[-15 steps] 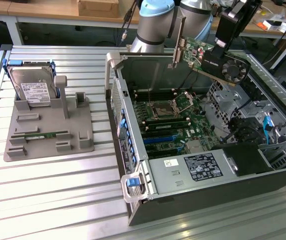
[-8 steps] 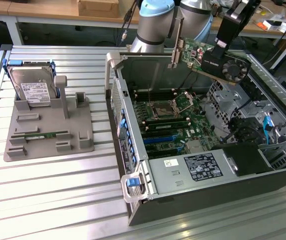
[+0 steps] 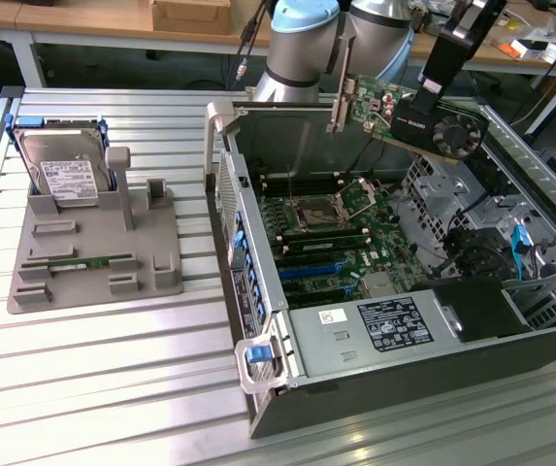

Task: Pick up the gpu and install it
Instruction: 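Insert the gpu into the slot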

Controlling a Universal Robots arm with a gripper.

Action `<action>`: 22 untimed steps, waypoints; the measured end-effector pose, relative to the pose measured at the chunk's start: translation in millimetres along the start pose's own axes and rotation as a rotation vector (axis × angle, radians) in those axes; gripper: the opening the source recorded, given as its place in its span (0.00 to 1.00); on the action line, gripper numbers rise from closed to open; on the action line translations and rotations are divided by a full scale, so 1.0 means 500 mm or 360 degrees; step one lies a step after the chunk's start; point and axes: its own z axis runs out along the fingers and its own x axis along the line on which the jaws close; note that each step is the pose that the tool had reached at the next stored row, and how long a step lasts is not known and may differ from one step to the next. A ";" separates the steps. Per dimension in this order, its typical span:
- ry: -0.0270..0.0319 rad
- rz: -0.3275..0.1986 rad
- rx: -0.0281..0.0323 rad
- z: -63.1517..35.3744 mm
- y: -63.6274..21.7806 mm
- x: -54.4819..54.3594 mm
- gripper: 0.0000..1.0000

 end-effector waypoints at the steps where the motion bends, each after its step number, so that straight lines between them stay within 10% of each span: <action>1: 0.00003 -0.0007 -0.00002 0.000 0.000 0.000 0.27; 22: 0.00088 -0.0238 -0.00053 0.000 0.000 0.000 0.27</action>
